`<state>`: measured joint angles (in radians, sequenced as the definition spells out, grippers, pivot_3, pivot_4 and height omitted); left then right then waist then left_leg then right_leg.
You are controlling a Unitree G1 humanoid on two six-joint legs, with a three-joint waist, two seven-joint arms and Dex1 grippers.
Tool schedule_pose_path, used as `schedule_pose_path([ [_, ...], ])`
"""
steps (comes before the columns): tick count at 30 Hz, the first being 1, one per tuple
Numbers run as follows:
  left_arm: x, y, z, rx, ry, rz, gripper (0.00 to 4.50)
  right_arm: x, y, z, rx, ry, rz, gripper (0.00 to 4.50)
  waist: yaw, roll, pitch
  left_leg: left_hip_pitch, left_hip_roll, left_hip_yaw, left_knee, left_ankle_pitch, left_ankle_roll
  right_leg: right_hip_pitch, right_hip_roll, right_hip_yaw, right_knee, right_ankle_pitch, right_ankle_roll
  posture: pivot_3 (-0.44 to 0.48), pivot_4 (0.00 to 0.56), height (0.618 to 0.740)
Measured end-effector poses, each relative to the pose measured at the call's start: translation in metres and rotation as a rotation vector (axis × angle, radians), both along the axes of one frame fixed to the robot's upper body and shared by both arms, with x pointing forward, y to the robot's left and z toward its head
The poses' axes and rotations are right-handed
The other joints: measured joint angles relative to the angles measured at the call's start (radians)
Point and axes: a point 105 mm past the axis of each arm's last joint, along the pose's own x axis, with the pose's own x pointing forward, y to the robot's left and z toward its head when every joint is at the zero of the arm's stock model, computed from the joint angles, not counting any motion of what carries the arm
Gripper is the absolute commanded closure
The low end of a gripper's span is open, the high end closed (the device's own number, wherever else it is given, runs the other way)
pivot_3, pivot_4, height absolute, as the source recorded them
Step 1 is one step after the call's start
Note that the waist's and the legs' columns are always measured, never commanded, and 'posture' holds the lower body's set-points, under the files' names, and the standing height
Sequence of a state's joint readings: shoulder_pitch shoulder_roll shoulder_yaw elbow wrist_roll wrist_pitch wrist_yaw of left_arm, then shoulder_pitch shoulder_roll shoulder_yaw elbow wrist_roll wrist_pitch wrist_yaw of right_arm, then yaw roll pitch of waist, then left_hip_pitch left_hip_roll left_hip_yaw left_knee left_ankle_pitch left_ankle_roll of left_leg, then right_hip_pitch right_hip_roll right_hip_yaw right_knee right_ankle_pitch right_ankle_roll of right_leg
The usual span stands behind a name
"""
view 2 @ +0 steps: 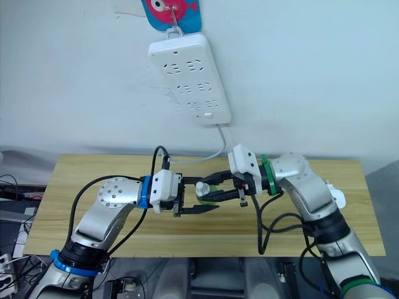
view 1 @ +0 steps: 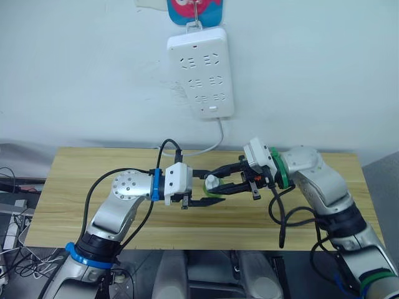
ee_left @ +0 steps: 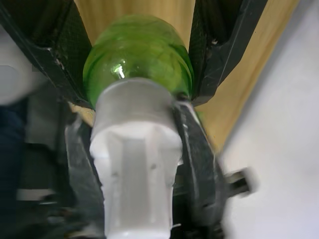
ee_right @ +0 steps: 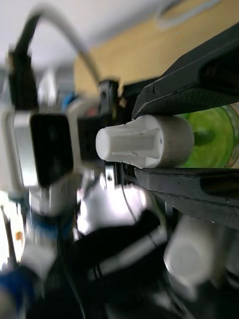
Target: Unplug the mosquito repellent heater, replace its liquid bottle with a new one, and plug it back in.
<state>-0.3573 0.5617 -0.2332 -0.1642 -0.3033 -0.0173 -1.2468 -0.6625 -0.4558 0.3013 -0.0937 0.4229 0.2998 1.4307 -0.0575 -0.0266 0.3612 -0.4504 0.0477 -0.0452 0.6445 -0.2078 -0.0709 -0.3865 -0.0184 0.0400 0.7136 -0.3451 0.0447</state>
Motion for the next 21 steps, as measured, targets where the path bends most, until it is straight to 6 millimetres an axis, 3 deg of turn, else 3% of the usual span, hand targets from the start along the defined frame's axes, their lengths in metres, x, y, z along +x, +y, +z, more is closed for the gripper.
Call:
schedule_pose_path([
  [6, -0.003, -0.009, -0.007, 0.024, 0.009, -0.085, 2.23, -0.001, 0.007, 0.011, 0.018, -0.023, 0.131, 1.45, 0.000, 0.000, 0.000, 0.000, 0.000, 0.000, 0.001, 0.000, 0.000, 0.000, 0.000, 0.000, 0.001, 0.000, 0.000, -0.084, 0.354, 0.740],
  [10, 0.009, -0.004, -0.007, 0.013, 0.024, -0.015, 2.23, 0.013, -0.027, 0.005, -0.030, -0.010, -0.010, 0.07, 0.015, 0.000, 0.000, -0.001, -0.001, -0.001, 0.001, 0.000, 0.000, 0.001, -0.001, -0.001, 0.000, 0.000, 0.000, -0.101, 0.357, 0.740],
  [13, 0.018, -0.002, -0.005, -0.014, 0.046, 0.063, 2.23, 0.014, -0.054, -0.006, -0.043, 0.012, -0.176, 0.01, 0.013, 0.000, 0.000, -0.001, 0.000, -0.001, 0.001, 0.000, 0.000, 0.001, -0.001, -0.001, 0.000, 0.000, 0.000, -0.112, 0.363, 0.740],
  [15, 0.023, 0.002, -0.005, -0.031, 0.065, 0.120, 2.23, 0.010, -0.058, -0.012, -0.037, 0.004, -0.260, 0.01, 0.006, 0.000, 0.000, -0.001, 0.000, -0.001, 0.000, 0.000, 0.000, 0.001, -0.001, -0.001, 0.000, 0.000, 0.000, -0.118, 0.366, 0.740],
  [18, 0.029, 0.000, -0.005, -0.059, 0.097, 0.191, 2.23, 0.003, -0.051, -0.015, 0.004, -0.012, -0.401, 0.01, -0.012, 0.000, 0.000, -0.001, 0.000, -0.001, 0.001, 0.000, 0.001, 0.001, 0.000, 0.000, 0.001, 0.000, 0.000, -0.124, 0.364, 0.740],
  [21, 0.034, 0.000, -0.003, -0.091, 0.114, 0.258, 2.23, 0.002, -0.022, -0.009, 0.122, -0.012, -0.555, 0.01, -0.029, 0.000, 0.000, 0.000, 0.000, -0.002, 0.001, 0.000, 0.000, 0.000, 0.000, 0.000, 0.004, 0.000, 0.000, -0.129, 0.364, 0.740],
])
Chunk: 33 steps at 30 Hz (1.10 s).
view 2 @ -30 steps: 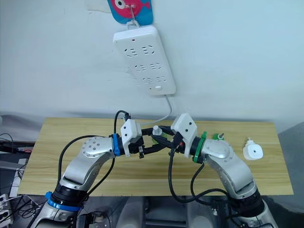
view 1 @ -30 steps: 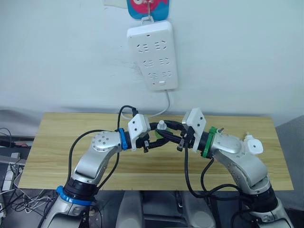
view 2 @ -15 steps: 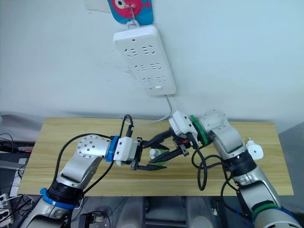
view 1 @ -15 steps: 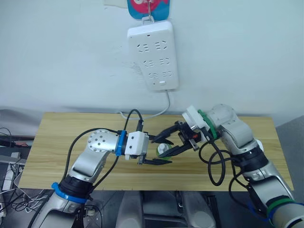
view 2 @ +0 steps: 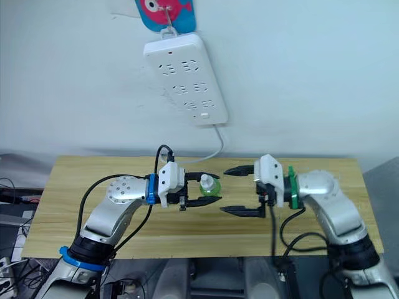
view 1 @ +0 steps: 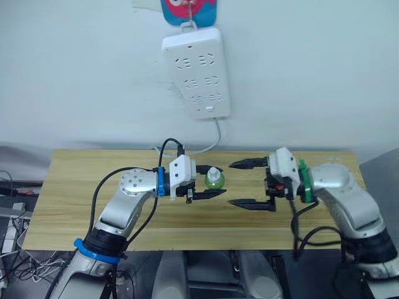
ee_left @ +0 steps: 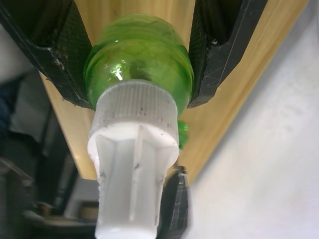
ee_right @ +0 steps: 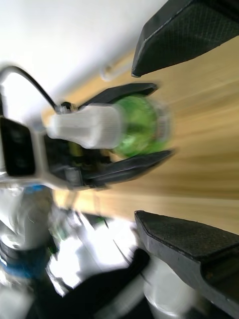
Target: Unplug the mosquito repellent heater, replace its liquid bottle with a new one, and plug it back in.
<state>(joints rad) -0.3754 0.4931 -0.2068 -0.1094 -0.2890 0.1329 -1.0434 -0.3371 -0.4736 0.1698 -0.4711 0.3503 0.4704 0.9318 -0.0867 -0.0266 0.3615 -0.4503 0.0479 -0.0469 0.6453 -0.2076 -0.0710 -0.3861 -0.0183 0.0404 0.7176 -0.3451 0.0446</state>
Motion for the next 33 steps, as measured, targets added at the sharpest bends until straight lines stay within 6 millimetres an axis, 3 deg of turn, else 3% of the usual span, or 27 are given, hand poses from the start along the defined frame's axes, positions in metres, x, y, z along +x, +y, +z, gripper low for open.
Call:
schedule_pose_path([
  [6, -0.003, -0.001, 0.000, -0.009, 0.002, 0.019, 2.23, 0.009, 0.027, 0.005, 0.042, -0.016, -0.168, 0.01, 0.002, 0.000, 0.000, 0.000, -0.001, 0.001, 0.000, 0.000, -0.001, 0.000, 0.000, 0.000, 0.000, 0.000, 0.000, -0.129, 0.357, 0.740],
  [13, -0.004, -0.002, -0.002, 0.002, 0.013, 0.018, 2.23, 0.022, 0.018, -0.003, -0.014, -0.026, -0.237, 0.01, 0.005, 0.000, 0.000, -0.001, -0.001, 0.001, -0.001, 0.000, 0.000, 0.000, 0.000, 0.000, -0.003, 0.000, 0.000, -0.138, 0.354, 0.740],
  [17, -0.003, -0.002, 0.000, 0.002, 0.007, 0.023, 2.23, 0.022, 0.002, -0.001, -0.029, -0.008, -0.218, 0.01, 0.005, 0.000, 0.000, -0.001, -0.001, 0.001, -0.001, 0.000, 0.000, 0.000, 0.000, 0.000, -0.003, 0.000, 0.000, -0.144, 0.350, 0.740],
  [21, -0.005, 0.001, -0.001, 0.013, 0.008, 0.009, 2.23, 0.028, -0.045, 0.005, -0.046, 0.027, -0.291, 0.01, 0.006, 0.000, 0.000, -0.001, -0.001, 0.002, -0.001, 0.000, 0.000, 0.000, -0.001, 0.000, -0.003, 0.000, 0.000, -0.153, 0.348, 0.740],
  [23, -0.006, 0.001, -0.001, 0.017, 0.010, 0.002, 2.23, 0.024, -0.054, 0.011, -0.041, 0.029, -0.275, 0.01, 0.005, 0.000, 0.000, -0.001, -0.001, 0.001, -0.001, 0.000, 0.000, 0.000, 0.000, 0.000, -0.003, 0.000, 0.000, -0.154, 0.348, 0.740],
  [28, -0.004, -0.001, 0.002, 0.011, 0.000, -0.006, 2.23, 0.002, -0.020, 0.006, 0.016, 0.086, -0.096, 0.01, -0.006, 0.000, 0.000, 0.000, 0.000, 0.001, -0.001, 0.000, 0.000, 0.000, 0.002, 0.000, -0.002, 0.000, 0.000, -0.150, 0.350, 0.740],
  [33, -0.005, -0.003, 0.002, 0.011, -0.002, -0.022, 2.23, 0.002, 0.024, 0.016, 0.092, 0.051, -0.047, 0.01, -0.003, 0.000, 0.000, 0.000, 0.000, 0.001, 0.000, 0.000, 0.000, 0.000, 0.000, 0.000, -0.002, 0.000, 0.000, -0.147, 0.348, 0.740],
])
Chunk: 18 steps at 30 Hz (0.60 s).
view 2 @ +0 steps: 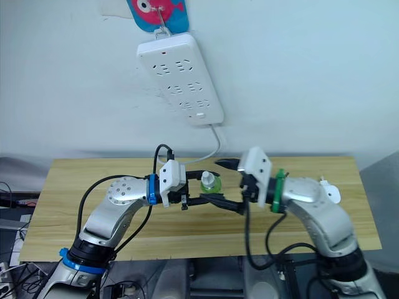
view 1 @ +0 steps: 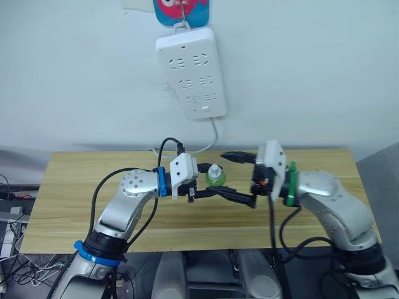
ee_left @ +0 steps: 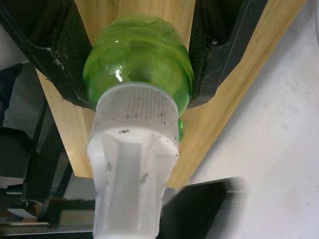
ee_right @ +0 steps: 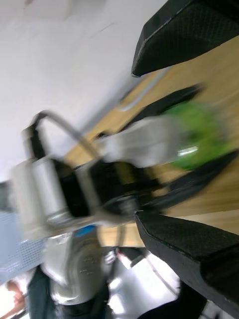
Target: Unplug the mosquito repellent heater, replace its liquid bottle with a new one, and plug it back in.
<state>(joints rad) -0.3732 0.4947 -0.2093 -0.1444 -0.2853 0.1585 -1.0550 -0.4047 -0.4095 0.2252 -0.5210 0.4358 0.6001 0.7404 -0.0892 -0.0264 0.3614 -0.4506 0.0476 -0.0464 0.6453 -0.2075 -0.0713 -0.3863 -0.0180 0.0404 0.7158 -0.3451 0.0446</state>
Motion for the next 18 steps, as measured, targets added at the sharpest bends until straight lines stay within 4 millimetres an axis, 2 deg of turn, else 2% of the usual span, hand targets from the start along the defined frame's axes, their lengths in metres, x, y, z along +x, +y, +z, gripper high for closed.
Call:
schedule_pose_path([
  [4, -0.001, 0.001, -0.002, 0.005, 0.006, 0.000, 2.23, 0.020, -0.007, -0.011, -0.033, 0.008, -0.112, 0.01, 0.011, 0.000, 0.000, -0.001, -0.001, 0.000, 0.000, 0.000, 0.000, 0.000, -0.001, -0.001, -0.002, 0.000, 0.000, -0.152, 0.346, 0.740],
  [11, 0.001, 0.001, 0.001, 0.002, -0.001, 0.006, 2.23, 0.019, -0.032, -0.020, -0.102, 0.011, -0.117, 0.01, 0.007, 0.000, 0.000, -0.001, 0.000, 0.000, 0.000, 0.000, 0.000, 0.000, -0.001, 0.000, -0.001, 0.000, 0.000, -0.165, 0.348, 0.740],
  [15, 0.001, 0.002, 0.000, 0.007, 0.003, 0.002, 2.23, 0.027, -0.074, -0.006, -0.104, 0.008, -0.218, 0.01, 0.007, 0.000, 0.000, -0.001, -0.001, 0.001, 0.000, 0.000, 0.000, 0.000, -0.001, 0.000, -0.001, 0.000, 0.000, -0.171, 0.355, 0.740],
  [16, 0.001, 0.002, 0.000, 0.007, 0.004, 0.002, 2.23, 0.025, -0.080, -0.003, -0.105, 0.014, -0.217, 0.01, 0.006, 0.000, 0.000, -0.001, 0.000, 0.001, 0.000, 0.000, 0.000, 0.000, -0.001, 0.000, -0.001, 0.000, 0.000, -0.172, 0.357, 0.740],
  [18, 0.002, 0.003, -0.001, 0.009, 0.008, 0.001, 2.23, 0.016, -0.078, -0.002, -0.102, 0.036, -0.168, 0.01, 0.005, 0.000, 0.000, -0.001, 0.000, 0.001, -0.001, 0.000, 0.000, 0.000, 0.000, 0.000, -0.001, 0.000, 0.000, -0.174, 0.356, 0.740],
])
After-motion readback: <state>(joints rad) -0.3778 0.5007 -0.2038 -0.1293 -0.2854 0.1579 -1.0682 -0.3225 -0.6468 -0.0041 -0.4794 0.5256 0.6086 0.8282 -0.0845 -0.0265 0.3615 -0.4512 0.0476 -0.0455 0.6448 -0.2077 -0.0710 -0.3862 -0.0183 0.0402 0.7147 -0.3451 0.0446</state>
